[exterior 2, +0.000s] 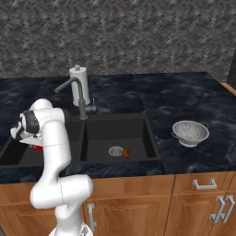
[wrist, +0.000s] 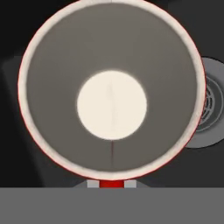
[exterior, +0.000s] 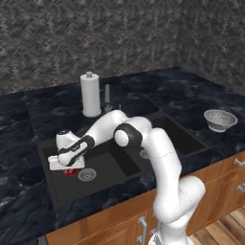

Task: Pick the colander and mug and place them in the sink. Then turn on the water.

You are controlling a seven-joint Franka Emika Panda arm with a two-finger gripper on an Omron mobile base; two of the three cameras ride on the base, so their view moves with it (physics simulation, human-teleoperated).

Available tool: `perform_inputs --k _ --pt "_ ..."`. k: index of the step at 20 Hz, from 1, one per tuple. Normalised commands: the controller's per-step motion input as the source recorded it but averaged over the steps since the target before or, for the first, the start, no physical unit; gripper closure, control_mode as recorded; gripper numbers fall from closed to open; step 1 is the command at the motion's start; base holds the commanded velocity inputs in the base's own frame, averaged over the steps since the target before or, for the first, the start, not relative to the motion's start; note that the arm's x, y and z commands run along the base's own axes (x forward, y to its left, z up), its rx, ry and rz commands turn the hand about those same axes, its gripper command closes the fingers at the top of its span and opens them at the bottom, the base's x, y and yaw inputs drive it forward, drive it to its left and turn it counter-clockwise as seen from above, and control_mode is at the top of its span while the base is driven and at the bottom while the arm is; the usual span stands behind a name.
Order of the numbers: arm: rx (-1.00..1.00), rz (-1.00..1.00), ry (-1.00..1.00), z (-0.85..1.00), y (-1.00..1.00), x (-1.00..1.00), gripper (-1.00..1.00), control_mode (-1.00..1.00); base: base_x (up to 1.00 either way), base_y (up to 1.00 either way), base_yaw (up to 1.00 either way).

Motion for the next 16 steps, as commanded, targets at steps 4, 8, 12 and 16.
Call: perform_inputs --k 4,8,12,16 --pt "0.0 0.01 -0.05 -0.24 0.38 0.21 1.0 -1.0 0.0 0.0 0.0" --pt "0.0 0.0 -0.01 -0.16 0.52 0.23 1.0 -1.0 0.0 0.0 0.0" --pt "0.0 0.0 -0.02 -0.1 0.51 0.1 1.0 -1.0 0.0 0.0 0.0" --pt "0.0 -0.01 -0.02 -0.15 0.51 0.17 1.0 -1.0 0.0 0.0 0.0"
